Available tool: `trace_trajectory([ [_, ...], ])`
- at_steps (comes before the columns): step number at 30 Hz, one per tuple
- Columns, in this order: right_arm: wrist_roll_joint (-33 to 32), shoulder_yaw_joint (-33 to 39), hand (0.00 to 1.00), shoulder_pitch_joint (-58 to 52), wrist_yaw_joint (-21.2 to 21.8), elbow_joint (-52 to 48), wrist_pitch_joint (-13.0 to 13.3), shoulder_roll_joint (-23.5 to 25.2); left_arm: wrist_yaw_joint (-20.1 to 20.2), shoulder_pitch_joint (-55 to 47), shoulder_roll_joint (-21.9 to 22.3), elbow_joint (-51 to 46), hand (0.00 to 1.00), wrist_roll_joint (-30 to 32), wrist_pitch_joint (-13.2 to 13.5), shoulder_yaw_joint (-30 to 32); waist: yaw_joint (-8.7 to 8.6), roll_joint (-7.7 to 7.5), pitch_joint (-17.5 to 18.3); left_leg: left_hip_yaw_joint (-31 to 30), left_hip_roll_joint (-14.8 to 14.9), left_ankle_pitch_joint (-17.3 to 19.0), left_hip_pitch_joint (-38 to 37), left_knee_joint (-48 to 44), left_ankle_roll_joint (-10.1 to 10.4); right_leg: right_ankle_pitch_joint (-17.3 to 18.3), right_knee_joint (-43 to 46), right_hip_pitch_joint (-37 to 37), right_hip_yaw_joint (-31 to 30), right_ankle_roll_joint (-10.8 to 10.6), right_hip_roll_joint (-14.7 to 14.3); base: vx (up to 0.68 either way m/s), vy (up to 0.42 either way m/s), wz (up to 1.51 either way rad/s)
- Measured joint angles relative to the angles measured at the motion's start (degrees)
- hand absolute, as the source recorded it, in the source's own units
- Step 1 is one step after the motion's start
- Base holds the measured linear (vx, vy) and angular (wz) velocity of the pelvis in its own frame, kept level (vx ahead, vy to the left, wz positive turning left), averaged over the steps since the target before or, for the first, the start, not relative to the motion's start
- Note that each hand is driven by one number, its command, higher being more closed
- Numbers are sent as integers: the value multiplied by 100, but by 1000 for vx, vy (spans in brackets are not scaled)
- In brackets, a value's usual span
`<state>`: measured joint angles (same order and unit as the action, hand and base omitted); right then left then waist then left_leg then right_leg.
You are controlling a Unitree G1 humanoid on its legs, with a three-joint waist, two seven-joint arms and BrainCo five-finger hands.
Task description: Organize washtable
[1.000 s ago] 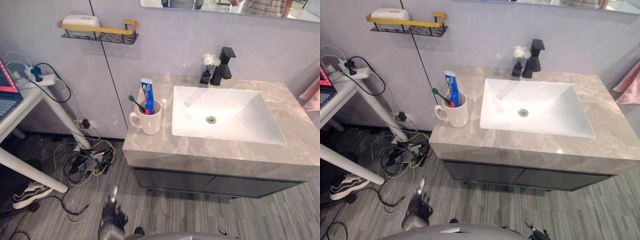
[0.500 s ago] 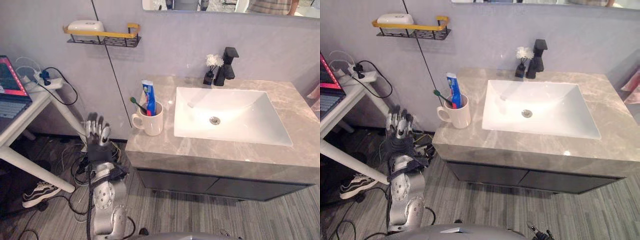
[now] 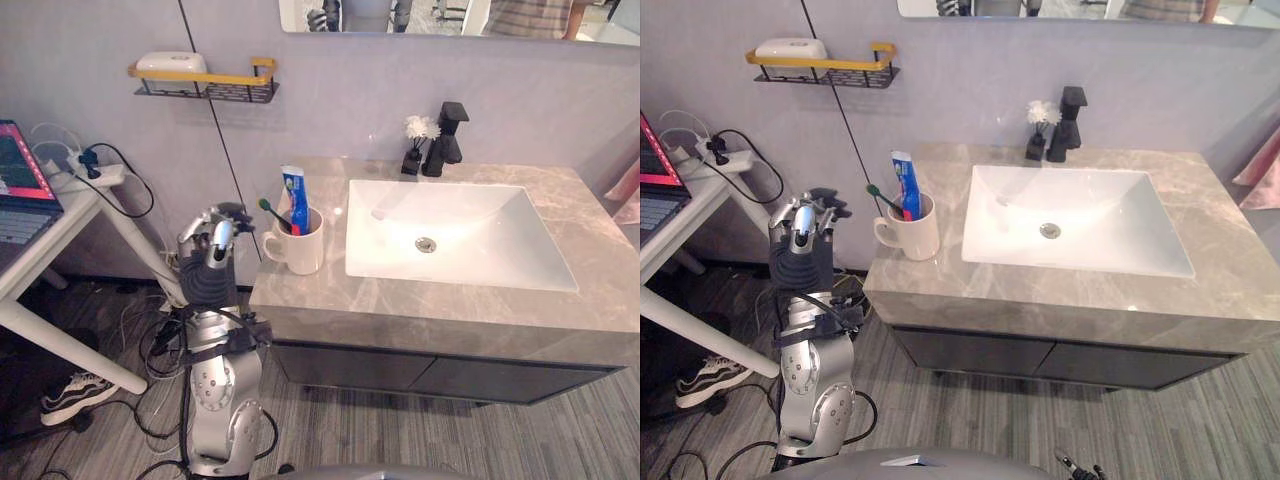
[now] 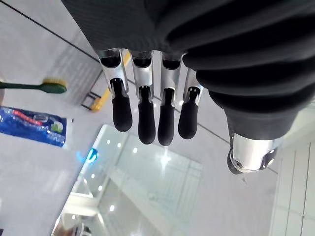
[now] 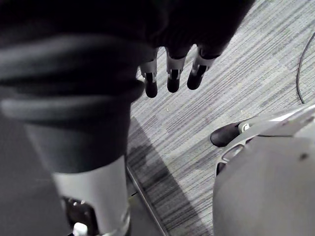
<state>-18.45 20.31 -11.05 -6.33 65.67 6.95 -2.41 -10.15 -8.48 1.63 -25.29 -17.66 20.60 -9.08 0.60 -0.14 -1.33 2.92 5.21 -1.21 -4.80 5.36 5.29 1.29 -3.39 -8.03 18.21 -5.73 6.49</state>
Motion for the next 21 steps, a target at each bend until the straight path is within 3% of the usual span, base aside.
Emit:
trace_trajectory([
  [7, 9, 3, 0, -2, 2, -10, -3, -7, 238, 24, -113, 57, 100, -224, -6, -426, -3, -1, 16, 8, 4, -2, -9, 1, -2, 1, 20, 11, -10, 1, -1, 0, 0, 0],
  [11, 213, 4, 0, 4, 2, -39, -9, -32, 358, 179, -437, 677, 100, -220, -84, -693, -13, 22, 97, 30, 9, -4, -55, 2, -1, 2, 13, -18, -14, 1, -6, 2, -4, -4],
  [21, 214, 4, 0, 9, -22, -38, -22, -16, 460, 193, -675, 2052, 100, -83, -390, -1095, -50, -14, 125, 53, 12, -4, -98, 38, 1, 1, -30, -17, -14, 0, -10, 0, 0, 0],
])
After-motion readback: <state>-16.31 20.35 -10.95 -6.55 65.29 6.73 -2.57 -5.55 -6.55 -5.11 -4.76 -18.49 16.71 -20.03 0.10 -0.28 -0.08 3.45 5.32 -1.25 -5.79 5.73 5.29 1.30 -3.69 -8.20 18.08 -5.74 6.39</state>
